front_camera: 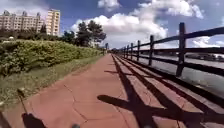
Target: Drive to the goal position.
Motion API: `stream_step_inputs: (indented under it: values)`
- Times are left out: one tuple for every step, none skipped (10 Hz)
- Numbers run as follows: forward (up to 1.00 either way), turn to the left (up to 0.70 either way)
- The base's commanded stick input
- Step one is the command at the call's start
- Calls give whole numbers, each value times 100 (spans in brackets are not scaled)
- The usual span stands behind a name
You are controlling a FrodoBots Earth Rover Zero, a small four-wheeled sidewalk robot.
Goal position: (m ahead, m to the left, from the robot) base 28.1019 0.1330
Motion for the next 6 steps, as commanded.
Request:
stream_step_inputs:
  values:
    - [85, 0]
    - [85, 0]
    - [85, 0]
    - [85, 0]
    - [85, 0]
    - [85, 0]
